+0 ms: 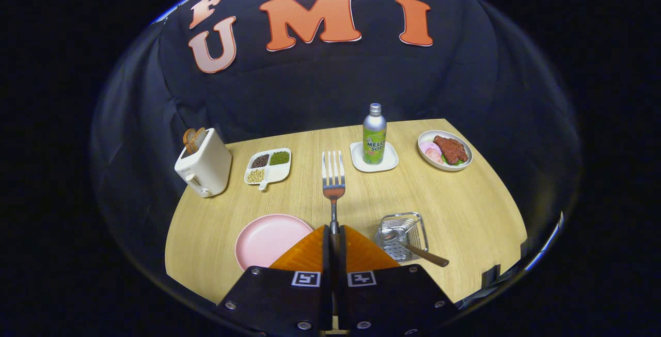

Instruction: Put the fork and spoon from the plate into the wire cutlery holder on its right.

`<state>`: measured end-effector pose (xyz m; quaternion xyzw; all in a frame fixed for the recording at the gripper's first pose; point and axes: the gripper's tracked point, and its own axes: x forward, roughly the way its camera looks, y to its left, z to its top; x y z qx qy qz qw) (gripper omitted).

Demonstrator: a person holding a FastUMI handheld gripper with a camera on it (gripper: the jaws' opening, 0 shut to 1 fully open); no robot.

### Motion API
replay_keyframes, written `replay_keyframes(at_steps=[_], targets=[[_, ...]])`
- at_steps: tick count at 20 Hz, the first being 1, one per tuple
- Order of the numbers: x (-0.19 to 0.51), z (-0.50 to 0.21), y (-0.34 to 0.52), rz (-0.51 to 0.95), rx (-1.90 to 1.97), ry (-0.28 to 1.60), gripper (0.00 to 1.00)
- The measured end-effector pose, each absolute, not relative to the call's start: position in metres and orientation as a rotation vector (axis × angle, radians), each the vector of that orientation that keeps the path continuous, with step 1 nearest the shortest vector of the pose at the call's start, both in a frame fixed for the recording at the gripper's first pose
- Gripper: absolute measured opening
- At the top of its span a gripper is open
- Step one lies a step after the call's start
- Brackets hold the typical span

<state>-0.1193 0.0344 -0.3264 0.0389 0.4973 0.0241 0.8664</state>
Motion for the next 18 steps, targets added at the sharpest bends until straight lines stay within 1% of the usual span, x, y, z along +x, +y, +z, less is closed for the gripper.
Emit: replay_keyframes(at_steps=[3,6,12,15,18], targets=[[-0.125,-0.326,0.006,0.011,0.044,1.100,0.05],[-0.135,-0.329,-0.019,0.017,-0.017,1.169,0.05],[-0.161,-0.340,-0.044,0.118,-0.134,1.377,0.05],[-0.166,-0.350,-0.057,0.144,-0.239,1.459,0.05],[-0.174,-0.356,-0.058,0.178,-0.247,1.552,0.05]])
